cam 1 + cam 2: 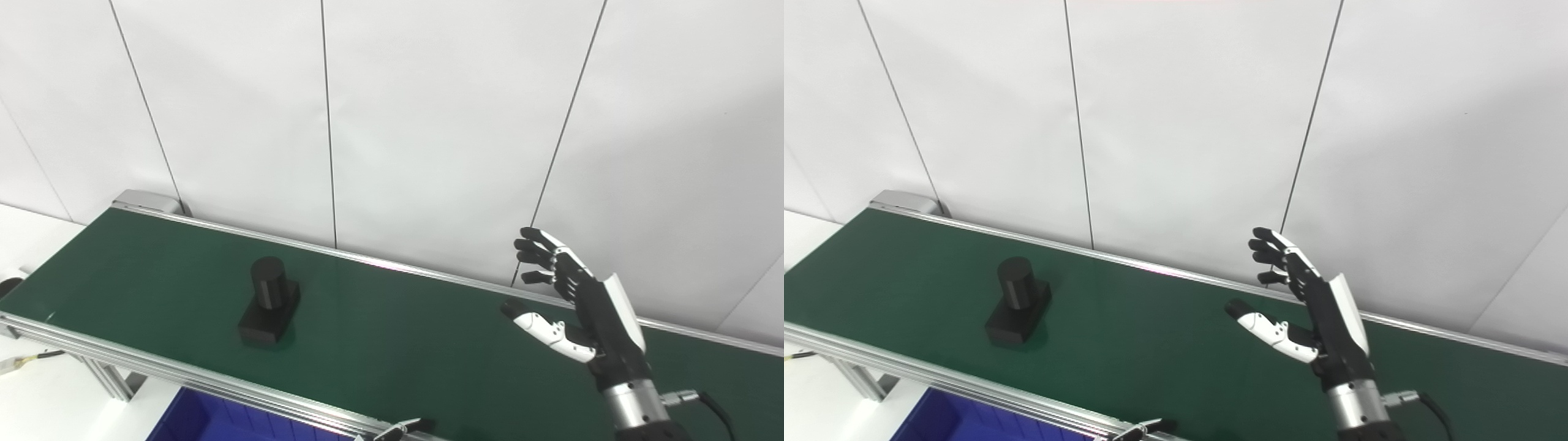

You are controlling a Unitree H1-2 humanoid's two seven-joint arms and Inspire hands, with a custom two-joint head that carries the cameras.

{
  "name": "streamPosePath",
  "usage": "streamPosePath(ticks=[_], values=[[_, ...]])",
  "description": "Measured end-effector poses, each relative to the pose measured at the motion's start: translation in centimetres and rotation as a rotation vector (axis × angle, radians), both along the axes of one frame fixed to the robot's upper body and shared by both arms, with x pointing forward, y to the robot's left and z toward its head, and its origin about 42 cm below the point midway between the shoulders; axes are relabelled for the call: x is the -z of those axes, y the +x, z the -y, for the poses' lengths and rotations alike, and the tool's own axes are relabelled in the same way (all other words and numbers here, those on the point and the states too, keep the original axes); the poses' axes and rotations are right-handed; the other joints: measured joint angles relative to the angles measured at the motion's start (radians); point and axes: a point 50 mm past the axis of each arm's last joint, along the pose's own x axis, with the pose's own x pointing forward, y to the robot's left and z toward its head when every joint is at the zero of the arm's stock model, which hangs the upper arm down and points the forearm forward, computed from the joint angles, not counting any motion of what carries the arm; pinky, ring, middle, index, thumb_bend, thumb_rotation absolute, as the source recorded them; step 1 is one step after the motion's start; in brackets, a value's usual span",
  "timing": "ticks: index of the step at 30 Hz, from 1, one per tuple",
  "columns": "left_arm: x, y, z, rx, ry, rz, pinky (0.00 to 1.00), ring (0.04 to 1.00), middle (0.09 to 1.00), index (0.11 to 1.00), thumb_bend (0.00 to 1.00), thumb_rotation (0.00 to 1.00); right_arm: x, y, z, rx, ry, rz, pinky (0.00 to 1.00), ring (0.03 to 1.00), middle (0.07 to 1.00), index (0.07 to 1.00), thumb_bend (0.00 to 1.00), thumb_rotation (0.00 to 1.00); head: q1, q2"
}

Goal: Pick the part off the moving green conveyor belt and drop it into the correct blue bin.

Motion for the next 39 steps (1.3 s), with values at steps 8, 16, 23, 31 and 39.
streamPosePath(ticks=[8,16,23,31,39], values=[[0.0,0.0,0.1,0.001,-0.003,0.0,0.71,0.765,0.783,0.825,0.91,0.67,0.8,1.6,-1.6,-0.026,-0.067,-0.029,0.69,0.818,0.844,0.879,0.74,0.49,0.002,0.006],[0.0,0.0,0.3,0.003,-0.004,0.0,0.71,0.765,0.78,0.825,0.91,0.67,1.2,2.0,-5.0,-0.09,-0.11,-0.045,0.69,0.804,0.84,0.873,0.75,0.43,0.002,0.006],[0.0,0.0,0.3,0.006,-0.004,0.0,0.71,0.765,0.779,0.828,0.91,0.67,2.8,1.6,-7.4,-0.138,-0.167,-0.084,0.72,0.811,0.838,0.869,0.76,0.44,0.003,0.008],[0.0,0.0,0.4,0.007,-0.005,0.0,0.71,0.768,0.783,0.831,0.91,0.68,4.3,1.6,-8.6,-0.15,-0.209,-0.124,0.75,0.823,0.839,0.879,0.74,0.46,0.003,0.008],[0.0,0.0,0.4,0.007,-0.005,0.0,0.71,0.771,0.783,0.83,0.91,0.68,4.7,1.9,-8.8,-0.139,-0.228,-0.134,0.76,0.831,0.841,0.879,0.74,0.46,0.0,0.006]])
